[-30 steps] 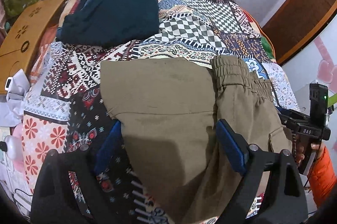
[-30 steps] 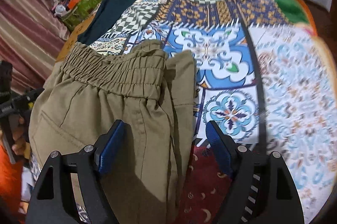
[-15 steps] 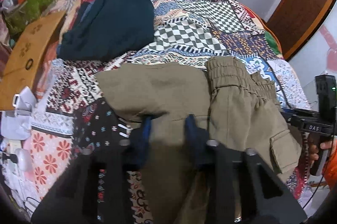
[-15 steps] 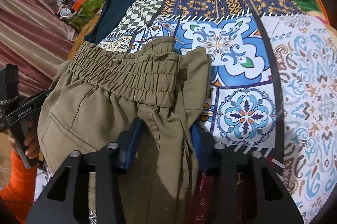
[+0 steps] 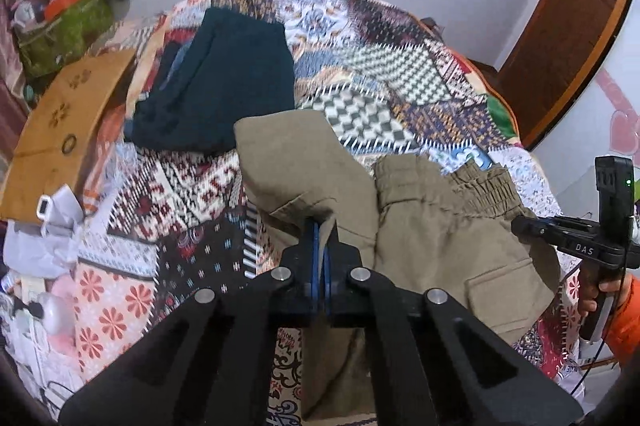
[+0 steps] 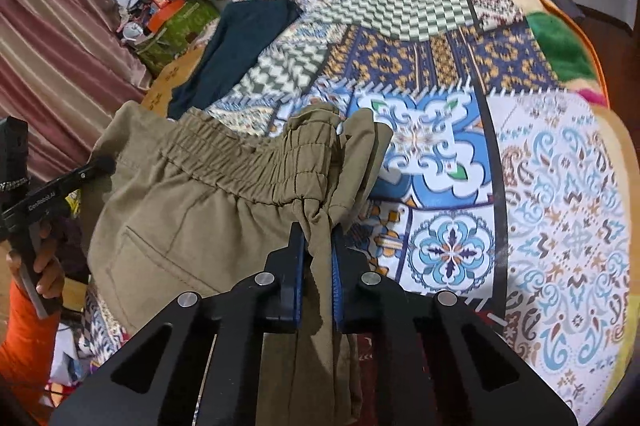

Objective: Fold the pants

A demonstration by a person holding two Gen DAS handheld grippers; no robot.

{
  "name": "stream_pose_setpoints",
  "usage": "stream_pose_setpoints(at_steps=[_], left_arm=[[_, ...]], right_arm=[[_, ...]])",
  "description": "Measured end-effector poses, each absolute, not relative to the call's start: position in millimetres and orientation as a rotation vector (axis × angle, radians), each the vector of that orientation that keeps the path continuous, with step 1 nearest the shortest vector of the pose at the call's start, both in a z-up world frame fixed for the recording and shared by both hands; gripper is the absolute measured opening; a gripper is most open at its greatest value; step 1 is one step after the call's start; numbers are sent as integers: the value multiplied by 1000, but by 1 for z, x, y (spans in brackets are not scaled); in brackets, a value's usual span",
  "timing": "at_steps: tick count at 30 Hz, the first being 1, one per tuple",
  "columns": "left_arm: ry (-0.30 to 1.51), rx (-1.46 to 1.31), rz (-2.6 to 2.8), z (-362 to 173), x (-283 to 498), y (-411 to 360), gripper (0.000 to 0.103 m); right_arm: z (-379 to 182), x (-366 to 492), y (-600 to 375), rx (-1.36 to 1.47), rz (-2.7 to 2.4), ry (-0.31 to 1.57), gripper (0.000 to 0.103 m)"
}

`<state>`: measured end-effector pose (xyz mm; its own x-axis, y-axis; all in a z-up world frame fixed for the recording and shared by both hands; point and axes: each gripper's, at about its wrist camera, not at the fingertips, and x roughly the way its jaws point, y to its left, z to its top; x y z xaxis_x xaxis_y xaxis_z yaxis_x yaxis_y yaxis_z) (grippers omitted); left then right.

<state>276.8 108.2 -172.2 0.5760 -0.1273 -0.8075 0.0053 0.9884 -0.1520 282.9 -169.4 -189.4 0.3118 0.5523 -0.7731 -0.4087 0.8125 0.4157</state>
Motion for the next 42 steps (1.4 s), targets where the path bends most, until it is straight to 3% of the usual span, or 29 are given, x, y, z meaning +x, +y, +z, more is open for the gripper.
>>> stream_pose_setpoints(at_steps=[12,25,32,42], left_arm=[[803,-91,-41,-114,287,119,0],[712,-45,84,-79,350,186,0],[706,-42,168,-96,400,235,0],[778,-53,247,-178,473,287,0]], right_arm=[[-126,300,-138,82,677,918,9],[-90,366,-51,-29,703,824,9],[-103,412,8,-37,710,816,9],[-158,455,75,-106,707,852,9]])
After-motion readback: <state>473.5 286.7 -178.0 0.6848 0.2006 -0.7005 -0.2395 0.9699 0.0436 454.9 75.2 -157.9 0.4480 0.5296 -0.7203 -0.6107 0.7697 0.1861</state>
